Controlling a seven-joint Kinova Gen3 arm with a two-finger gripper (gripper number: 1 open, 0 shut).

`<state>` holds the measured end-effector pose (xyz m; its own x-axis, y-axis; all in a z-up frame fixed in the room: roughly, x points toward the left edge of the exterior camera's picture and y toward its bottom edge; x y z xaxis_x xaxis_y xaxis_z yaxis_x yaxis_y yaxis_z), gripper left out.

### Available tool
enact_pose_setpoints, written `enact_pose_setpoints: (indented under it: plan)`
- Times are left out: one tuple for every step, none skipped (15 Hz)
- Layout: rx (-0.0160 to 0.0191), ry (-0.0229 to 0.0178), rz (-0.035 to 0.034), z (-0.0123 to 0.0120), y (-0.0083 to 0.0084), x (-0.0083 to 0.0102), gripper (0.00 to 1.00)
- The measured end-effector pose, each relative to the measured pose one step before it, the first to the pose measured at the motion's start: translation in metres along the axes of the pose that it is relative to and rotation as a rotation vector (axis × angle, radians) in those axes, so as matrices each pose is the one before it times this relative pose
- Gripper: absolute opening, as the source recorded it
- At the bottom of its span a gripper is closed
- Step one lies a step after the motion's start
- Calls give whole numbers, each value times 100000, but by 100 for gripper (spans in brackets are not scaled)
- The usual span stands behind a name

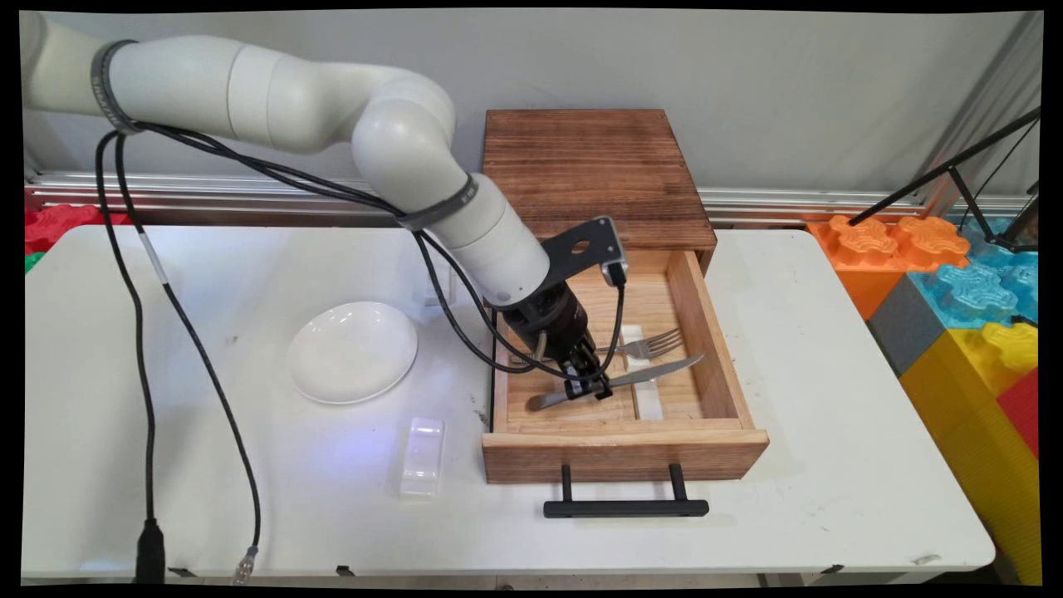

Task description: Place the picked object into the drawer

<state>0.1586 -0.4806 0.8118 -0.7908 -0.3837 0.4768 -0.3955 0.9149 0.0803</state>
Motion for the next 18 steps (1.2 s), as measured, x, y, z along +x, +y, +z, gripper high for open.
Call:
enact_pose_setpoints:
  plan:
    - [-334, -83, 202, 293, -46, -155, 0]
    - [-381, -93, 49, 270, -41, -161, 0]
    - [-556, -149, -20, 338, -60, -193, 0]
    - [-363, -97, 122, 245, -40, -126, 0]
    - [-388, -115, 252, 257, -39, -115, 0]
    - [-375, -78, 393, 252, -35, -100, 0]
    - [-302, -26, 419, 193, -14, -74, 0]
    - [-273, 73, 591, 201, -13, -72, 0]
    - [-146, 145, 699, 192, -37, -34, 0]
    - [-7, 34, 743, 138, -56, -48, 0]
    - [22, 24, 487, 77, -43, -45, 0]
    - [42, -36, 813, 110, -66, -61, 0]
    - [30, -33, 546, 63, -43, -49, 0]
    - [1, -29, 919, 92, -62, -62, 0]
    - [-81, -5, 1040, 101, -61, -54, 100]
    - [-14, 82, 858, 47, -48, -77, 100]
    - [4, -16, 650, 52, -39, -47, 100]
    - [-16, -75, 402, 43, -39, -27, 100]
